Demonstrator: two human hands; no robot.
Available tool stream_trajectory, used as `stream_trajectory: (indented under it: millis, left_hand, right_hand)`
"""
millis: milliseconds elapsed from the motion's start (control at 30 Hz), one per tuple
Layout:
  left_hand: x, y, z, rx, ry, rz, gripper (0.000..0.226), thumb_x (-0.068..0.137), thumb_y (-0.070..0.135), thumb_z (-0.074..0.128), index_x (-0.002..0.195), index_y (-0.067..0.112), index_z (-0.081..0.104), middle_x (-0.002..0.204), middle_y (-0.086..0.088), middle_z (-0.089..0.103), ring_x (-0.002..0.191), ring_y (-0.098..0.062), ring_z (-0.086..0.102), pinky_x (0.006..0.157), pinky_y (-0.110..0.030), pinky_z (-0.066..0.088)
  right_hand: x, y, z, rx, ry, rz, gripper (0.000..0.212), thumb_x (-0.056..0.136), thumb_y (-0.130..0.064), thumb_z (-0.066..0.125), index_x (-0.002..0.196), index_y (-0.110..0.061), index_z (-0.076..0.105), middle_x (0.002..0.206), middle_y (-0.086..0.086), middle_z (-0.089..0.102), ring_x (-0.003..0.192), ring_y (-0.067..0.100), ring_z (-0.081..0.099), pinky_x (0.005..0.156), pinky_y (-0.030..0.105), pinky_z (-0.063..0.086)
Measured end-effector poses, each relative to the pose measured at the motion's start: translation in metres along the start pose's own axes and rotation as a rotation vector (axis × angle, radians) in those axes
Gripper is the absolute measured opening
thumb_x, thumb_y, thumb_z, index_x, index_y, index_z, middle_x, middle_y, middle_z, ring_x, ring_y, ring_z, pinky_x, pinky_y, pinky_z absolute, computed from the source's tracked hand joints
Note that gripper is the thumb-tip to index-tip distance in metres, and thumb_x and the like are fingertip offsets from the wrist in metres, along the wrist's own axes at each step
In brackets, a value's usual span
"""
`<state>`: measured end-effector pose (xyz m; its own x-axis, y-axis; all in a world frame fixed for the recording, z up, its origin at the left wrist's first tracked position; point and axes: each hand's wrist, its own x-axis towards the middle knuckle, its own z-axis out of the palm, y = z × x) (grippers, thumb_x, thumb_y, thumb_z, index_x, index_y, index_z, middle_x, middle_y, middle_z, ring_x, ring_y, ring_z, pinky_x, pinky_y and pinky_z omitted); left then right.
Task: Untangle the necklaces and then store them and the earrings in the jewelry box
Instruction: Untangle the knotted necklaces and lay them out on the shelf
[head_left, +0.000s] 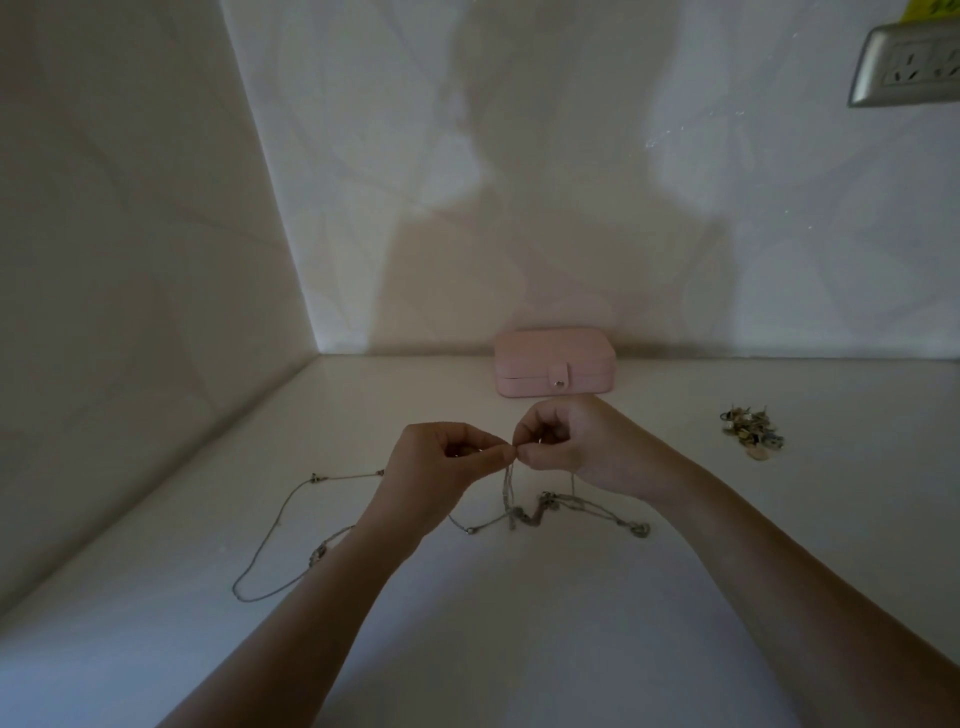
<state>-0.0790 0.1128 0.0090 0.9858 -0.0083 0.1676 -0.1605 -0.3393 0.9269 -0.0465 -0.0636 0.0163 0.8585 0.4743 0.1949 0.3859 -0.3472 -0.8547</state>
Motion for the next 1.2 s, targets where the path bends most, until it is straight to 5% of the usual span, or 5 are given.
stream_trajectory:
  millis: [233,400,767,1033,1200]
  left_hand:
    - [-0.001,0.002,0.000,0.004,-0.051,0.003,0.014,0.086,0.014,0.067,0.073,0.010,0.070,0.048,0.006,0.041,0.039,-0.005,0.024,0.041,-0.017,0.022]
    - [0.000,0.004,-0.002,0.022,0.003,0.088,0.011,0.085,0.013,0.069,0.076,0.007,0.067,0.061,-0.003,0.055,0.035,-0.003,0.030,0.039,-0.013,0.025]
    - [0.002,0.000,0.000,-0.013,0.067,0.105,0.008,0.083,0.008,0.069,0.078,0.013,0.071,0.061,0.002,0.052,0.038,-0.002,0.031,0.040,-0.013,0.026]
    - [-0.003,0.002,0.002,-0.125,-0.169,-0.041,0.017,0.090,0.006,0.054,0.074,0.008,0.061,0.050,0.006,0.034,0.044,-0.007,0.025,0.044,-0.018,0.022]
    - [-0.002,0.000,0.009,-0.038,-0.079,-0.041,0.021,0.089,0.009,0.059,0.069,0.008,0.061,0.045,0.008,0.035,0.041,-0.006,0.025,0.042,-0.018,0.021]
  right_hand:
    - [0.002,-0.001,0.009,0.267,-0.059,0.047,0.019,0.090,0.004,0.052,0.081,-0.008,0.062,0.062,-0.003,0.050,0.058,0.007,0.043,0.058,0.017,0.037]
    - [0.004,-0.001,0.019,0.501,-0.082,0.122,0.021,0.093,0.001,0.040,0.080,-0.001,0.056,0.069,0.005,0.047,0.064,0.010,0.045,0.060,0.020,0.039]
    - [0.001,-0.006,0.004,0.175,0.072,0.063,0.007,0.078,-0.016,0.078,0.081,-0.014,0.072,0.051,-0.016,0.048,0.045,0.000,0.037,0.048,0.011,0.029]
    - [-0.003,-0.009,-0.004,0.125,-0.044,-0.009,0.007,0.079,-0.010,0.076,0.082,-0.011,0.071,0.055,-0.009,0.044,0.053,0.005,0.036,0.057,0.017,0.030]
    - [-0.004,-0.005,0.000,0.010,-0.011,-0.035,0.016,0.080,0.002,0.068,0.078,-0.014,0.065,0.052,-0.016,0.048,0.052,0.003,0.040,0.055,0.017,0.035]
